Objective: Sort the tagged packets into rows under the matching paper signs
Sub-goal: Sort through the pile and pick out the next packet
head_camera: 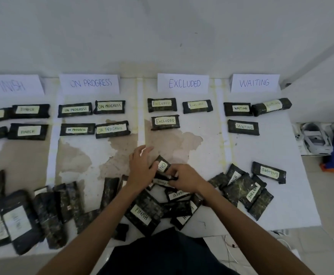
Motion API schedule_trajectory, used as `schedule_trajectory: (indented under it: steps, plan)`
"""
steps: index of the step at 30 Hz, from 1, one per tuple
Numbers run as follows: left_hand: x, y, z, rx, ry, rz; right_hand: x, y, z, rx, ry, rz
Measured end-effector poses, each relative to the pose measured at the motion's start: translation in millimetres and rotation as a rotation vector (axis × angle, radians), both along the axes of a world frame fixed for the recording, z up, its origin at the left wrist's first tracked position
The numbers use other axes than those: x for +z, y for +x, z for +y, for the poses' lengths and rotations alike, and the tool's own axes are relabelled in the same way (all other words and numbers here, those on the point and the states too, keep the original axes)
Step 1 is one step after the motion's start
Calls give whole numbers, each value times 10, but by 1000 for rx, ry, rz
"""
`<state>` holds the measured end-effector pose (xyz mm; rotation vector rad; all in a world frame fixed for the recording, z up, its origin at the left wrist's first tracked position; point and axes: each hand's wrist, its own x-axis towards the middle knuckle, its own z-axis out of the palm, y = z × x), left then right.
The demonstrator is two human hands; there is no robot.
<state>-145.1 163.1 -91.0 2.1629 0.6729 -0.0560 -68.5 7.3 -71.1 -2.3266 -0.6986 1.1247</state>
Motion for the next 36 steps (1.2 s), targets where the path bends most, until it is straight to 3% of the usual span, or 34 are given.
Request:
schedule_trajectory:
  steps: [3, 6, 11, 19, 28, 36]
  plan:
    - [96, -235, -81, 77, -99, 38, 81, 75, -17, -236, 49, 31]
    - [179, -307, -111, 15, -215, 45, 122, 45, 56, -469, 133, 205]
    - [267, -279, -110, -83, -175, 2, 169, -75, 246, -704, 251, 494]
    - [290, -161, -77, -106, -146, -15, 233, -124, 263, -674, 241, 430]
    - [321, 218, -280, -318, -75, -104, 292, 113, -146, -712, 220, 307]
    - [179, 670, -700, -402, 14, -57, 247, 388, -567, -771, 253, 348]
